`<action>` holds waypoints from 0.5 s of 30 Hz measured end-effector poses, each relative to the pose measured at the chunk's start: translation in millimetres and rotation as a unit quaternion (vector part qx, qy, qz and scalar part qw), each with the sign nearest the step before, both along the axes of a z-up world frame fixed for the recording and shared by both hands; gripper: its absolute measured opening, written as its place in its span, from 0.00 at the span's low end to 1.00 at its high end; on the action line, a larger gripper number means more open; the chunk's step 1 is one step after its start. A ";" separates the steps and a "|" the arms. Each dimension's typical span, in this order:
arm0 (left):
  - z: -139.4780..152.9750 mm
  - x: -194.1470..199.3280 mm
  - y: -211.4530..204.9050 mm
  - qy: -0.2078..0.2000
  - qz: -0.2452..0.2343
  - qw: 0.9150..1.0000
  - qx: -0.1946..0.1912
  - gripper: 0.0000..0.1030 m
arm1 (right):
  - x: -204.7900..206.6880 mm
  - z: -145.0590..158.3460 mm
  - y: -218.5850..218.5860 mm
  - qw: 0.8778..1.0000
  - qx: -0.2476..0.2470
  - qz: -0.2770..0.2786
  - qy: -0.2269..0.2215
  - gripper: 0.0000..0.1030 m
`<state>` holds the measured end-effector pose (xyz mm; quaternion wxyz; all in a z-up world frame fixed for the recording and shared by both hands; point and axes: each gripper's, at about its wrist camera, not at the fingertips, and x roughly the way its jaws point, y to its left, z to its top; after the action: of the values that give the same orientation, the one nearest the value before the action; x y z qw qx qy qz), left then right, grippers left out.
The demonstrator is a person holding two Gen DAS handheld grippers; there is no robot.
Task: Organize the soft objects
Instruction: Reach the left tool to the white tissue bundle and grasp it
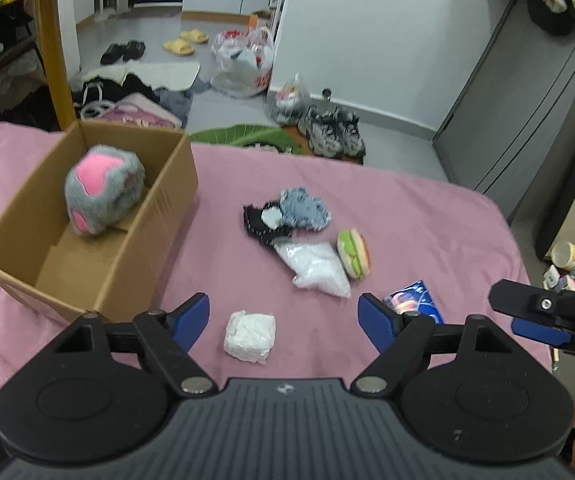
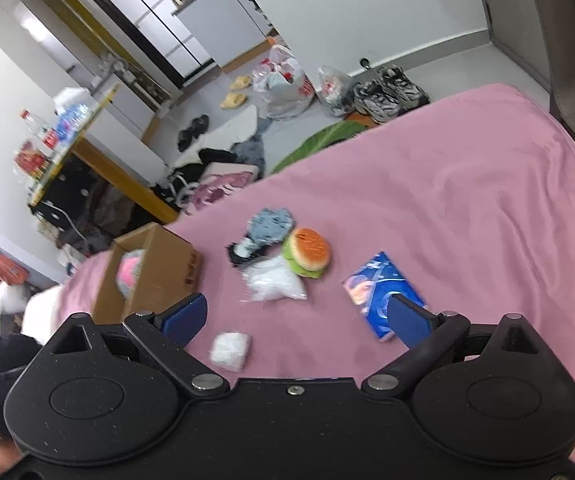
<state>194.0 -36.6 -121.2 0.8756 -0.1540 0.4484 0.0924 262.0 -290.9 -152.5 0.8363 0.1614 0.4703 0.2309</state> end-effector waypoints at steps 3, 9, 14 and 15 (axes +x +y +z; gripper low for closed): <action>-15.8 8.0 3.1 0.016 0.011 1.000 -0.005 0.76 | 7.5 -13.4 1.1 1.000 -0.014 0.001 0.014 0.94; -45.7 20.1 6.2 0.045 0.026 0.999 -0.008 0.73 | 26.2 -33.7 6.5 0.999 -0.040 0.006 0.034 0.94; -65.6 27.3 3.5 0.065 0.025 0.998 -0.009 0.69 | 36.5 -47.0 9.4 0.997 -0.056 0.008 0.048 0.94; -69.0 29.4 3.0 0.068 0.024 0.997 -0.009 0.68 | 38.3 -48.5 11.2 0.997 -0.062 0.009 0.048 0.94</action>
<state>223.4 -33.6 -190.3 0.8392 -0.1658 0.5039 0.1197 300.3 -279.7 -201.0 0.8192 0.1156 0.5245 0.2009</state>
